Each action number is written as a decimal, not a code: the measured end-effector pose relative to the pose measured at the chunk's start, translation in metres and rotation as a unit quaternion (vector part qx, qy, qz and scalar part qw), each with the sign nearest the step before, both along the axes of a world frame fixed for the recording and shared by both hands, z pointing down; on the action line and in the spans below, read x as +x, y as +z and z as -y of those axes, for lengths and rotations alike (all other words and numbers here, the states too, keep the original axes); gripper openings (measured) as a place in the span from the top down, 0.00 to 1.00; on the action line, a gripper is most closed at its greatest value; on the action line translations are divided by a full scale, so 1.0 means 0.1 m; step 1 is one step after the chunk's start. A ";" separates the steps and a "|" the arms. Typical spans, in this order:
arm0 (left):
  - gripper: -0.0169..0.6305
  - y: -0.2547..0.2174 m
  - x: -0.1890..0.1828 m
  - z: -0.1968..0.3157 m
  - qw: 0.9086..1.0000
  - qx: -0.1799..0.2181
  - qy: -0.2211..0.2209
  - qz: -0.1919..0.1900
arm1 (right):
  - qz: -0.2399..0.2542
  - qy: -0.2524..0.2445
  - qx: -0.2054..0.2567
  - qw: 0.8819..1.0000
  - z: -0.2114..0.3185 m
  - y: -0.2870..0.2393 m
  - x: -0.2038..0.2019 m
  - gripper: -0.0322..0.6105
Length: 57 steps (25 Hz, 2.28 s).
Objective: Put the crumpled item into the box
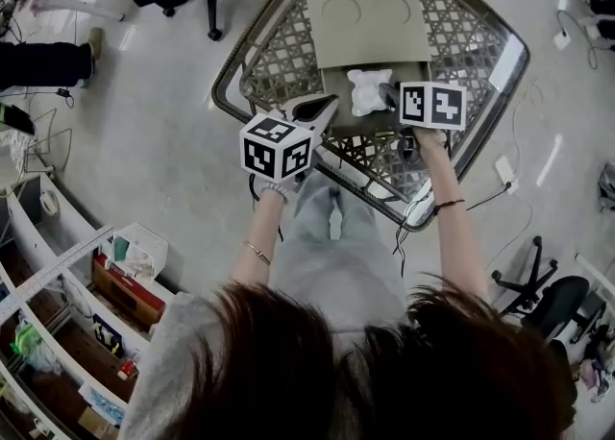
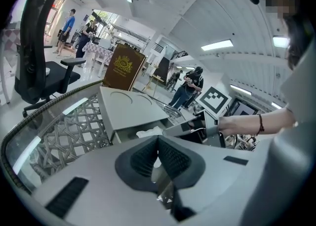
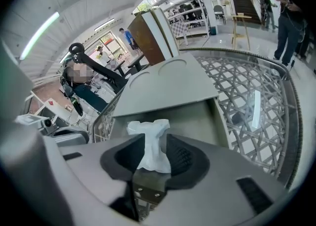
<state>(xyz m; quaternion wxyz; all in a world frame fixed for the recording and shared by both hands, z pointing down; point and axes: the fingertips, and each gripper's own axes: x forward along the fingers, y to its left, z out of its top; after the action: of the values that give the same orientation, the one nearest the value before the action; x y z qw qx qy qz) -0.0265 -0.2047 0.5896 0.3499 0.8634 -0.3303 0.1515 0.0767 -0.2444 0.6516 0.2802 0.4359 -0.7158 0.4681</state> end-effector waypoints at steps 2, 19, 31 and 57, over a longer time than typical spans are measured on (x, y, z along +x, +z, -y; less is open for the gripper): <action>0.95 -0.01 0.00 0.01 1.000 0.003 -0.002 -0.001 | -0.002 -0.004 0.010 1.000 -0.01 -0.04 0.01 0.78; 0.95 -0.52 -0.07 -0.10 0.999 0.045 -0.019 -0.016 | 0.071 -0.022 0.121 0.990 -0.21 -0.79 -0.07 0.91; 0.95 -1.11 -0.11 -0.10 0.993 0.105 -0.027 -0.036 | 0.091 -0.049 0.228 0.968 -0.27 -1.54 -0.08 0.92; 0.95 -2.25 -0.29 0.02 0.972 0.221 -0.046 -0.061 | 0.118 -0.005 0.407 0.906 -0.20 -2.99 0.25 0.92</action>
<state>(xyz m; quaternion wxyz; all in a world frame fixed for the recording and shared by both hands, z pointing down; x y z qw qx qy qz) -0.0559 -0.2071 0.3647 0.1768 0.9107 -0.3731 0.0053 0.1018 -0.2242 0.3530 -0.0055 0.4501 -0.8741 0.1826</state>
